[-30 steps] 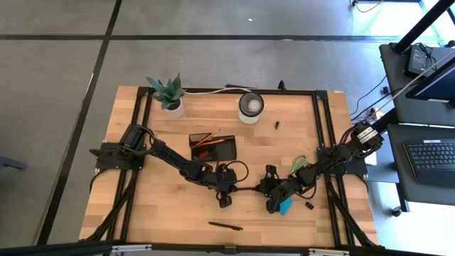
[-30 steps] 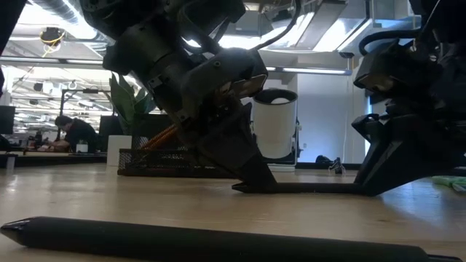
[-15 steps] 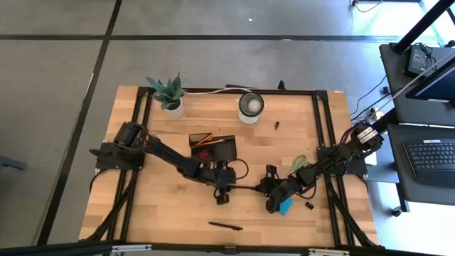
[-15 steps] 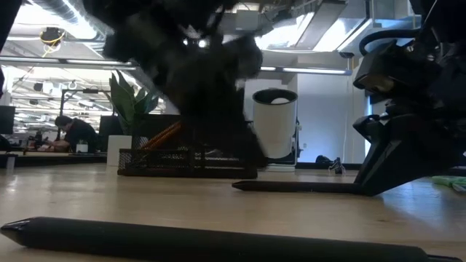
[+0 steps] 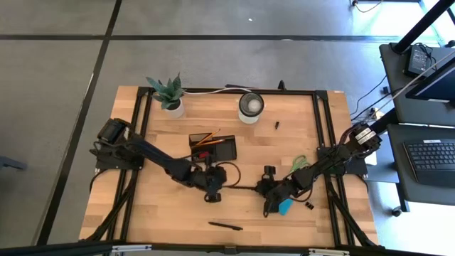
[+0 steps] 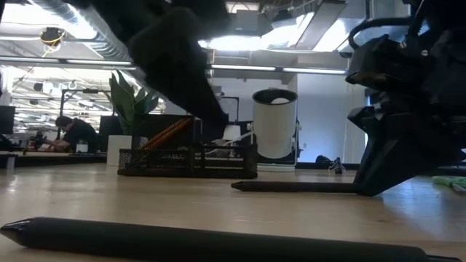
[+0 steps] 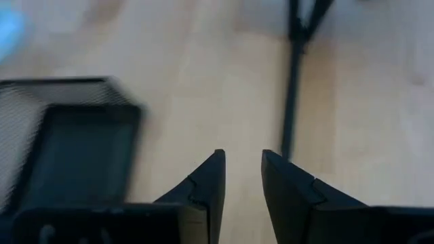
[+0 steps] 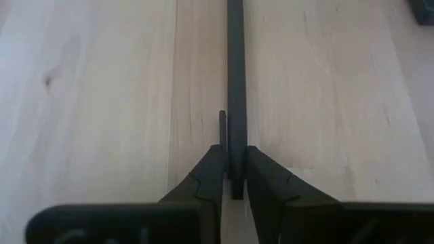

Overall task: Pick and place office supplies into organizer
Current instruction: Put the top right black pen in the desk organizer

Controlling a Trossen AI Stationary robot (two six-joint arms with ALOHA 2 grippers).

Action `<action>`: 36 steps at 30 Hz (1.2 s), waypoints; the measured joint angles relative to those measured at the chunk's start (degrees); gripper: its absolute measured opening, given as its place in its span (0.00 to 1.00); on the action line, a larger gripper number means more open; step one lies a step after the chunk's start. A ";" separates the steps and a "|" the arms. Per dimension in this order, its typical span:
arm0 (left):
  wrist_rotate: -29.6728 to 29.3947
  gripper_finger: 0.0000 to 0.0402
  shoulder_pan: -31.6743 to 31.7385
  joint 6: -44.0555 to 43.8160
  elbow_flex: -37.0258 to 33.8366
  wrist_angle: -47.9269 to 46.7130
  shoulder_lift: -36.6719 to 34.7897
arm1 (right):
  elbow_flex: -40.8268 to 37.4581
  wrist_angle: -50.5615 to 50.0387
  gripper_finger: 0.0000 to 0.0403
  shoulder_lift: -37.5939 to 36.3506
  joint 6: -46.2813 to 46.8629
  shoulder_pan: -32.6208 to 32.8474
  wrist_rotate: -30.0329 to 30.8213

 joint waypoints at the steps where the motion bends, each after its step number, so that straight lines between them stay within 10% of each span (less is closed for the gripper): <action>1: -2.33 0.22 -0.77 -0.82 -0.64 -1.03 -1.11 | 1.45 -2.77 0.12 0.07 -0.30 0.02 0.06; 16: -18.04 0.18 -7.42 -20.26 -18.24 -1.40 -13.77 | 12.71 -23.21 0.12 0.12 -3.16 -0.73 2.24; 36: -7.04 0.15 -15.44 -36.14 -19.40 -18.44 -18.94 | 46.84 -55.39 0.12 -0.09 -35.58 -10.73 16.21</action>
